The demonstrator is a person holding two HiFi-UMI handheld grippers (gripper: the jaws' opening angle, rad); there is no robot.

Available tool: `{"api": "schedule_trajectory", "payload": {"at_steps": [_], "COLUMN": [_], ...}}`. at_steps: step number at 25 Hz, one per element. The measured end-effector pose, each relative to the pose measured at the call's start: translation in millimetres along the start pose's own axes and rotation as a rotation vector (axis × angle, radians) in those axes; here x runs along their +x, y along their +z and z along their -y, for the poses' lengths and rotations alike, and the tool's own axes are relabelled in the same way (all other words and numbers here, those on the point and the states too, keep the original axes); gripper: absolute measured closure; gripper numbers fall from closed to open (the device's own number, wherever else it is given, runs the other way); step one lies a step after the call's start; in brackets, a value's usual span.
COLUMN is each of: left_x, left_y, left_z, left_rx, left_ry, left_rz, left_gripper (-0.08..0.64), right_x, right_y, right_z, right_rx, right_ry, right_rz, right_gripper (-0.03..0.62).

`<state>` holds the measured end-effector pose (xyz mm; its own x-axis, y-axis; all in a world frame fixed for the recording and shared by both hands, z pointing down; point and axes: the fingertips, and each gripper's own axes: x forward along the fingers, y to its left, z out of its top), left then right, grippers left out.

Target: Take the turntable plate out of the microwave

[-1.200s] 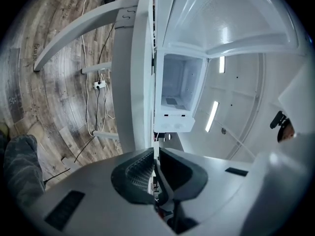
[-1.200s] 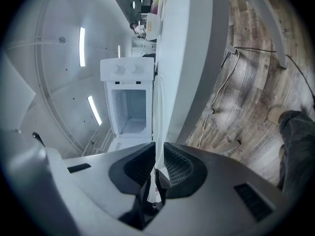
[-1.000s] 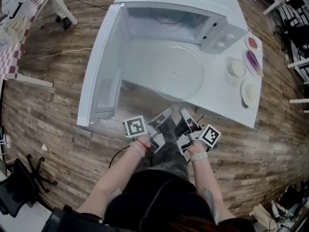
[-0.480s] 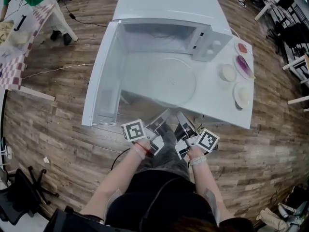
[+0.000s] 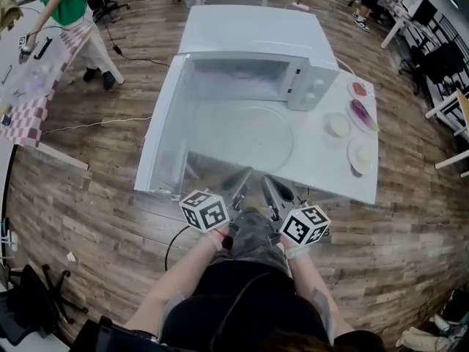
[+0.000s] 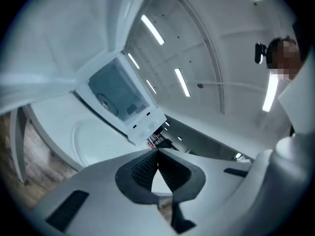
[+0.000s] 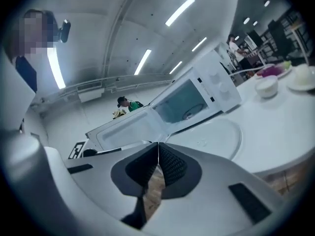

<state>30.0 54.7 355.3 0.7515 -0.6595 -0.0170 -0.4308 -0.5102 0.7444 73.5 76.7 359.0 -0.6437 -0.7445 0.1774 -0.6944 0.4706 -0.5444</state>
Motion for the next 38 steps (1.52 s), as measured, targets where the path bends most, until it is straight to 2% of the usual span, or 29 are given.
{"api": "schedule_trajectory", "payload": {"at_steps": [2,5,9,16,19,28,38], "left_x": [-5,-11,-16,-30,-34,-35,-41], "left_y": [7,18,29,53,53,35,13], "left_z": [2,4,11,21,22,6,-24], "left_rx": [0.103,0.208,0.370,0.510,0.522,0.491,0.408], "left_ry": [0.048,0.112,0.157,0.215,0.218,0.243,0.294], "left_rz": [0.005,0.016,0.019,0.104,0.107,0.051,-0.004], "left_gripper": [0.549,0.549,0.548,0.549,0.548,0.549,0.548], "right_x": [0,-2,-7,-11,-7,4,18], "right_y": [4,10,19,38,41,28,10], "right_z": [-5,-12,-23,-41,-46,-45,-25], "right_rx": [-0.083,-0.182,-0.298,-0.451,-0.477,-0.468,-0.415], "right_ry": [-0.018,-0.038,-0.048,-0.056,-0.053,-0.031,-0.032], "right_rz": [-0.001,0.002,-0.002,0.034,0.033,-0.004,-0.079], "right_gripper": [0.569,0.569,0.569,0.569,0.569,0.569,0.569]}}
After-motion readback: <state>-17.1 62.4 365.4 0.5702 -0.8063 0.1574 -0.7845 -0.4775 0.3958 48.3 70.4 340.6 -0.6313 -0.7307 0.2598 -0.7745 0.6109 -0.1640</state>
